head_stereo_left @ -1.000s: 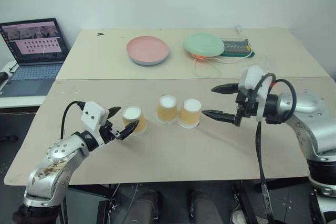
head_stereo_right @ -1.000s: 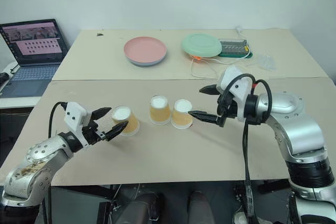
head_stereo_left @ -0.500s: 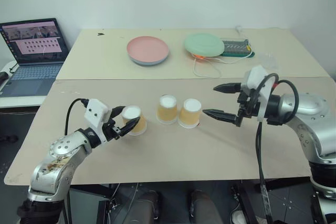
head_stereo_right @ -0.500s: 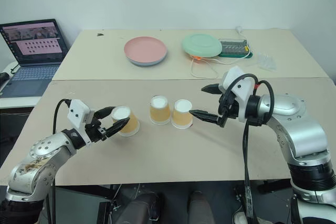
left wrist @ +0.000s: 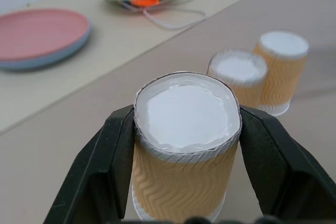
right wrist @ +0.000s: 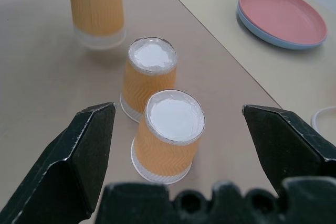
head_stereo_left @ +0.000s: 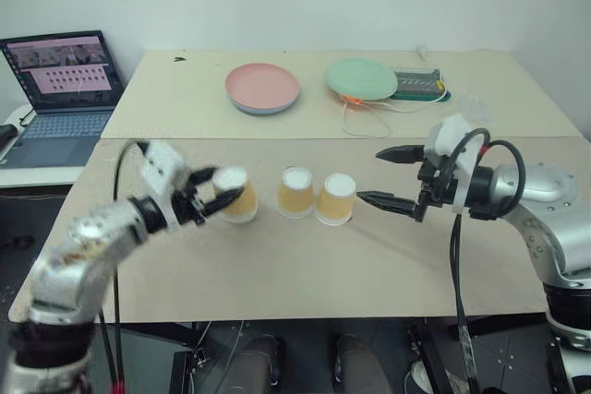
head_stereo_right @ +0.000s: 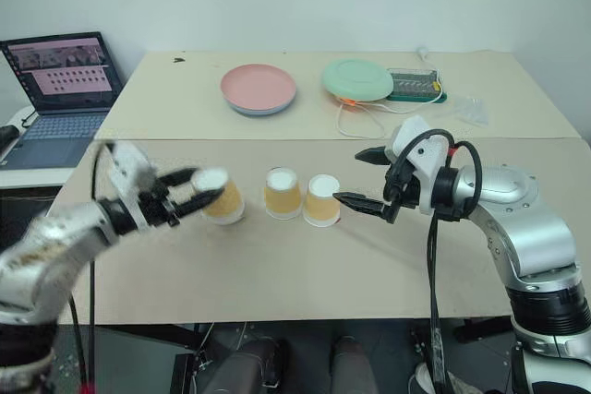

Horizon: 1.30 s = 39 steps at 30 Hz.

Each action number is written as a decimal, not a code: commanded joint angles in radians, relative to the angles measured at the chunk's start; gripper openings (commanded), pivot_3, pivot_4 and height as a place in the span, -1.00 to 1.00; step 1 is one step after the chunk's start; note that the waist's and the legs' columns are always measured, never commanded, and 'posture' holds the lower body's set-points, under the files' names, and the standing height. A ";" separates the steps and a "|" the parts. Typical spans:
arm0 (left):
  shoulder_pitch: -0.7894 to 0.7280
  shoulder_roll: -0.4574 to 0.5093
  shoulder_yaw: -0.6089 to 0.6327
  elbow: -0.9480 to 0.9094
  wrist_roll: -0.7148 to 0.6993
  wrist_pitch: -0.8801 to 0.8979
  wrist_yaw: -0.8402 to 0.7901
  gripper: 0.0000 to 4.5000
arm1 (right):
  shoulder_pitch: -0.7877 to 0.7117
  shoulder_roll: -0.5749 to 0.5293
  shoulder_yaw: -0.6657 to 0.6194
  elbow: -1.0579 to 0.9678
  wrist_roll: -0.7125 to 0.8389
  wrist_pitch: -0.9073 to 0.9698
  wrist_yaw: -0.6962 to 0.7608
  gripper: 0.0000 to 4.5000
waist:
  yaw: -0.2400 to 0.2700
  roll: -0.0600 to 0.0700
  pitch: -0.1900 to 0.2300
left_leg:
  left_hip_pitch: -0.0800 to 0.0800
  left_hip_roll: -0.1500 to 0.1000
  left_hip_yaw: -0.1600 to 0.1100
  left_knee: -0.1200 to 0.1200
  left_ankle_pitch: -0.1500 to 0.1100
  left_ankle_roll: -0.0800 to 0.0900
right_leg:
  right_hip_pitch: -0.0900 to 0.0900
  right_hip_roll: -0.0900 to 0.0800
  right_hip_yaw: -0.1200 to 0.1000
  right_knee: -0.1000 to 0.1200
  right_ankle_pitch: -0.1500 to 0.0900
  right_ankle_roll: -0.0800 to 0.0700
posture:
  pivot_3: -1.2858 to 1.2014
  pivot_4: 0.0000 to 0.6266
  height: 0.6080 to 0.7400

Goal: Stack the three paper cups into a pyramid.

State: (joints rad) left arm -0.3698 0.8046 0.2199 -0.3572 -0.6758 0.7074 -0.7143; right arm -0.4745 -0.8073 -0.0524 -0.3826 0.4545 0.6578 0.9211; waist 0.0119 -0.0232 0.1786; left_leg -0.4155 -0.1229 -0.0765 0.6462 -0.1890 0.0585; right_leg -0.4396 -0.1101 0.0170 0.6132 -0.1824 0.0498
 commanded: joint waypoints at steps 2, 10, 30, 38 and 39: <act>-0.261 0.132 0.036 0.169 -0.130 0.094 -0.216 0.20 | -0.011 -0.015 -0.038 -0.024 0.008 -0.006 -0.021 1.00 | -0.001 0.000 0.000 | 0.000 -0.001 0.000 0.000 0.000 0.000 | 0.000 0.000 -0.001 0.000 0.000 0.000 | 0.03 -0.52 0.65; -0.672 0.009 -0.148 0.553 -0.072 0.063 -0.493 0.20 | -0.004 -0.004 -0.061 -0.039 0.015 0.008 -0.079 1.00 | 0.000 0.000 0.000 | 0.000 -0.001 0.000 0.001 0.000 0.000 | 0.001 -0.001 -0.002 0.000 0.001 0.000 | 0.03 -0.52 0.65; -1.042 -0.407 -0.384 1.352 0.345 -0.319 -0.900 0.20 | 0.088 0.020 -0.164 -0.209 0.095 0.116 -0.256 1.00 | -0.012 -0.002 0.001 | -0.016 -0.002 0.002 0.016 0.001 0.014 | -0.016 -0.003 -0.002 0.014 0.001 0.000 | 0.03 -0.52 0.65; -1.051 -0.407 -0.382 1.350 0.343 -0.323 -0.900 0.20 | 0.086 0.014 -0.174 -0.212 0.122 0.119 -0.275 1.00 | -0.011 -0.002 0.001 | -0.017 -0.002 0.002 0.016 0.001 0.014 | -0.016 -0.003 -0.002 0.014 0.001 0.000 | 0.03 -0.52 0.65; -1.047 -0.405 -0.386 1.346 0.343 -0.326 -0.900 0.20 | 0.085 0.013 -0.173 -0.209 0.124 0.118 -0.277 1.00 | -0.011 -0.002 0.001 | -0.017 -0.002 0.002 0.016 0.001 0.014 | -0.016 -0.003 -0.002 0.014 0.001 0.000 | 0.03 -0.52 0.65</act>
State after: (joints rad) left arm -1.3881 0.3957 -0.1744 1.0041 -0.3330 0.3951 -1.6054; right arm -0.3791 -0.7819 -0.1843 -0.5622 0.5676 0.7762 0.6512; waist 0.0005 -0.0251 0.1795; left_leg -0.4322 -0.1250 -0.0742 0.6629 -0.1885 0.0724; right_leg -0.4557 -0.1128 0.0153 0.6279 -0.1813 0.0501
